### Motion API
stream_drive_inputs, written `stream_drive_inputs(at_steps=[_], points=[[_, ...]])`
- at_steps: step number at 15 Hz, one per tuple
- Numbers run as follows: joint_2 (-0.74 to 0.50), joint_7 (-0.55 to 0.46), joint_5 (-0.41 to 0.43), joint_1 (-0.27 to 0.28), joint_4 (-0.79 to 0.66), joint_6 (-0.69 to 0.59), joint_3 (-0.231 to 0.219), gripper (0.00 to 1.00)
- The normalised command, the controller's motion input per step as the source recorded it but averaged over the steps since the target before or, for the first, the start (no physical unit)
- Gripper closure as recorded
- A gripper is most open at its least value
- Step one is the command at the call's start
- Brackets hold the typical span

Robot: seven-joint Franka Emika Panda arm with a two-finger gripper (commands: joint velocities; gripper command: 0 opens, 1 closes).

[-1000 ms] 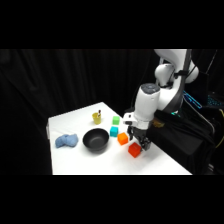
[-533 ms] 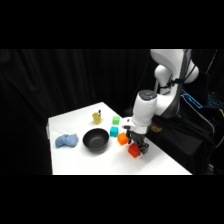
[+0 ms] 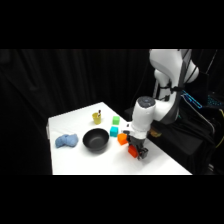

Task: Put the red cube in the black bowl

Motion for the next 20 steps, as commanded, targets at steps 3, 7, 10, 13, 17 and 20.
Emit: stream_drive_inputs(at_steps=[3,7,10,13,17,20], points=[[0.01,-0.09,0.138,0.213,0.03,0.11,-0.173,0.52],[-0.08,-0.06,0.093,0.2,-0.01,0.02,-0.176,0.69],[-0.32,-0.11,0.185,0.04,-0.1,-0.3,0.011,0.72],[-0.51,-0.11,0.135,-0.05,-0.11,-0.47,0.098,0.73],[-0.45,-0.13,0.071,-0.202,0.01,-0.52,0.18,0.73],[-0.32,-0.19,0.085,-0.287,0.1,-0.43,0.194,0.73]])
